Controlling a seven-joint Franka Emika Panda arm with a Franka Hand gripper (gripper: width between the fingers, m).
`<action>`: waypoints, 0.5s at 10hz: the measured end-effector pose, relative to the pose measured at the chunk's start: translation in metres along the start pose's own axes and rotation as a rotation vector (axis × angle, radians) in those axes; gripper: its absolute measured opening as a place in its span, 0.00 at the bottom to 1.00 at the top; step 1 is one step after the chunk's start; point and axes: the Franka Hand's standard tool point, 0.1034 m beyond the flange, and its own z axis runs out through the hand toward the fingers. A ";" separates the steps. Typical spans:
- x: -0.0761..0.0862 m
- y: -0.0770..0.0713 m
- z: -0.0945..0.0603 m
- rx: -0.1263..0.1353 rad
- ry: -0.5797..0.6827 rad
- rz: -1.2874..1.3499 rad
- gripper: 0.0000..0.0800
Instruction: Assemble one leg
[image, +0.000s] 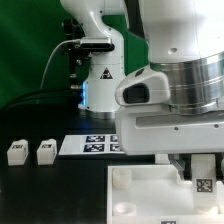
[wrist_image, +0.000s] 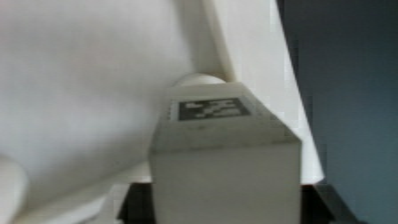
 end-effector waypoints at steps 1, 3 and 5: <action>0.000 0.001 0.000 0.005 -0.001 0.165 0.37; -0.001 -0.001 0.000 0.000 0.002 0.409 0.37; 0.000 -0.002 0.001 0.018 0.005 0.633 0.37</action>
Offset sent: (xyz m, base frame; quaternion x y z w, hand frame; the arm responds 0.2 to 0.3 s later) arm 0.0020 0.0175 0.0000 0.0313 -0.0072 0.3683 0.9292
